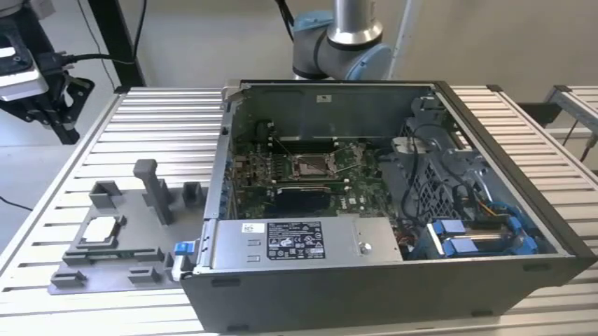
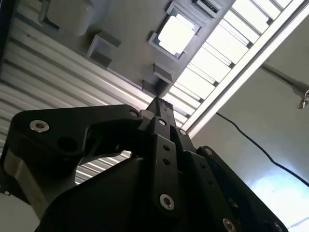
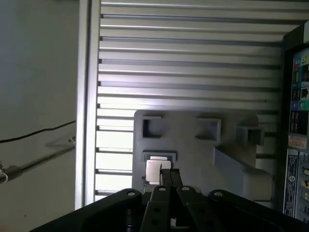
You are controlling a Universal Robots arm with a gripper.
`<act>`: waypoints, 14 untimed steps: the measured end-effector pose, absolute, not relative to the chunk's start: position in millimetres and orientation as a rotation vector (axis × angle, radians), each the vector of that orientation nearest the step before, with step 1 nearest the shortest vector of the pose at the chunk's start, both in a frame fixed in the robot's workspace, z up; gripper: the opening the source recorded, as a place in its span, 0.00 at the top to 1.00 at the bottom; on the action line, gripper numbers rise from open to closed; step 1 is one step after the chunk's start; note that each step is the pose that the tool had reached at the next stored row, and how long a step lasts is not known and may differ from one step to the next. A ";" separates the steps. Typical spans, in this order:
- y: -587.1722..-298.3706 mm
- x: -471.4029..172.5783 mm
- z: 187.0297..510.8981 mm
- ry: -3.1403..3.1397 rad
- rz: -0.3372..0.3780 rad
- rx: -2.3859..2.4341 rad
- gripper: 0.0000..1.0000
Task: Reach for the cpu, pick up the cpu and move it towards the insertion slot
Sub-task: 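Reach for the cpu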
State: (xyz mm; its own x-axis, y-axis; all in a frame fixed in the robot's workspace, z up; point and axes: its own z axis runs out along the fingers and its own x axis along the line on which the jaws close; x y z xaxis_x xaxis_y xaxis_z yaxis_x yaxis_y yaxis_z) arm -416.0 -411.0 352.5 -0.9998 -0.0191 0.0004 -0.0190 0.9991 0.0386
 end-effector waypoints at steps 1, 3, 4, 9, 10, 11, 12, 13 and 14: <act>-412.7 -416.1 351.7 -3.140 -0.061 0.030 1.00; -415.8 -416.9 350.3 -3.140 -0.061 0.030 1.00; -416.9 -417.8 349.8 -3.140 -0.061 0.030 1.00; -420.9 -422.7 347.8 -3.140 -0.061 0.030 1.00; -421.5 -422.7 347.5 -3.140 -0.061 0.030 1.00; -422.0 -422.8 347.2 -3.140 -0.061 0.030 1.00; -422.6 -422.7 347.0 -3.140 -0.061 0.030 1.00; -422.9 -422.7 346.8 -3.140 -0.061 0.030 1.00; -423.1 -422.6 346.7 -3.140 -0.061 0.030 1.00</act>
State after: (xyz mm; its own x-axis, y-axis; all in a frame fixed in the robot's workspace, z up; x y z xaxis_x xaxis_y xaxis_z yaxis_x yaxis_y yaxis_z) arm -422.6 -423.1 346.7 -0.9998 -0.0190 0.0005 -0.0190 0.9991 0.0387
